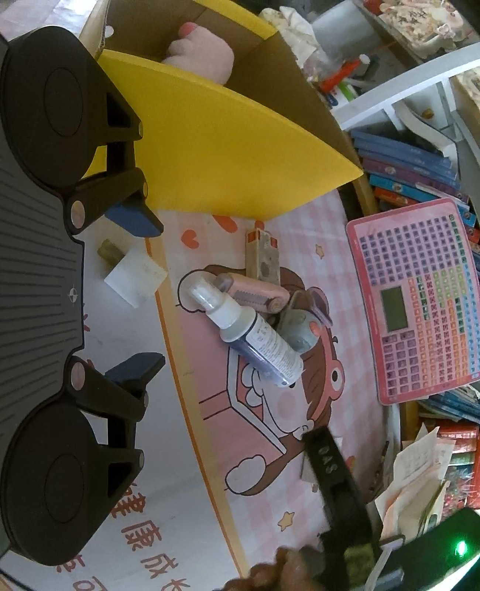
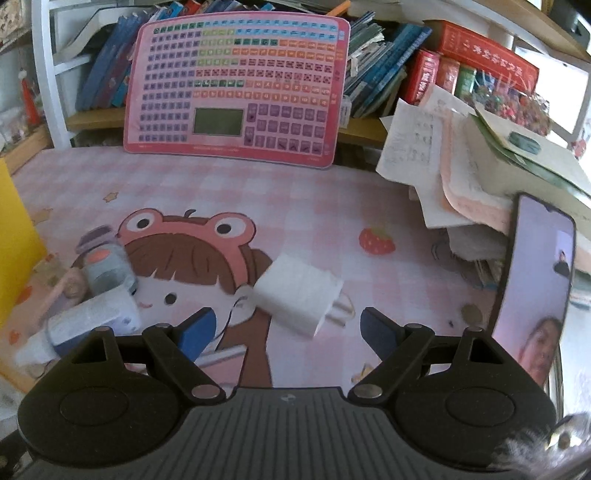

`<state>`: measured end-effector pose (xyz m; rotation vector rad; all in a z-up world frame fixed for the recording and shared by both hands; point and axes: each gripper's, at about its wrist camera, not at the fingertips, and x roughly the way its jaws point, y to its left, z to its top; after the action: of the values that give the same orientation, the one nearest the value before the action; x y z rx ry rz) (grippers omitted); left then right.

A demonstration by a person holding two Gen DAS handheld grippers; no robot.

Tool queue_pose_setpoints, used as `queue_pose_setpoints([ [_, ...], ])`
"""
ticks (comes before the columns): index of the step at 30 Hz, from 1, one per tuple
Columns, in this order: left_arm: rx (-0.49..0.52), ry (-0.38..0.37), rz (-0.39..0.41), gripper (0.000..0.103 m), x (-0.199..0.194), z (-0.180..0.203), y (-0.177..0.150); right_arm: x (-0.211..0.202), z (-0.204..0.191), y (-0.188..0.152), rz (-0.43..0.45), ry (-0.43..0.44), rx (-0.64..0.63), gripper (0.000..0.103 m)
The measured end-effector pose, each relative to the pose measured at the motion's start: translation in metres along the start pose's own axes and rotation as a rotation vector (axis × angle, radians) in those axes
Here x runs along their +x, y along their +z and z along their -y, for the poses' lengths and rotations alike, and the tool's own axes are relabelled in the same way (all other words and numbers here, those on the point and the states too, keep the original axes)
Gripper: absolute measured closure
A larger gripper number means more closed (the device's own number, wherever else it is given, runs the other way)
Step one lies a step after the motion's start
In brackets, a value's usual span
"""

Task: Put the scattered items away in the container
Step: 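Close the right tool on the large white charger while the left tool grasps the small white charger cube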

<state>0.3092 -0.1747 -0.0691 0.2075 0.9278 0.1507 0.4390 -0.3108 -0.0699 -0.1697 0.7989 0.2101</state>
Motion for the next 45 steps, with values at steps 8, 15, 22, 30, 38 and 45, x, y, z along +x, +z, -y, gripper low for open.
queue_pose_setpoints([
  [8,0.025,0.024,0.006,0.033,0.006,0.003,0.003,0.028,0.006,0.01,-0.025,-0.002,-0.005,0.017],
  [15,0.016,0.006,-0.044,0.034,0.015,0.002,0.005,0.04,0.011,0.013,-0.045,0.007,-0.015,0.02],
  [22,-0.063,-0.069,-0.061,0.064,0.014,-0.003,0.002,0.04,0.015,0.01,-0.032,0.042,-0.001,0.039],
  [30,-0.03,-0.13,-0.067,0.068,0.009,0.001,-0.003,0.024,0.02,-0.003,-0.052,0.072,0.015,0.04],
  [38,0.007,-0.138,-0.033,0.066,0.013,0.001,-0.001,0.012,0.014,-0.015,-0.057,0.066,0.013,0.038],
  [45,-0.017,-0.211,-0.042,0.079,0.014,-0.005,-0.001,0.009,0.014,-0.014,-0.079,0.076,0.012,0.04],
])
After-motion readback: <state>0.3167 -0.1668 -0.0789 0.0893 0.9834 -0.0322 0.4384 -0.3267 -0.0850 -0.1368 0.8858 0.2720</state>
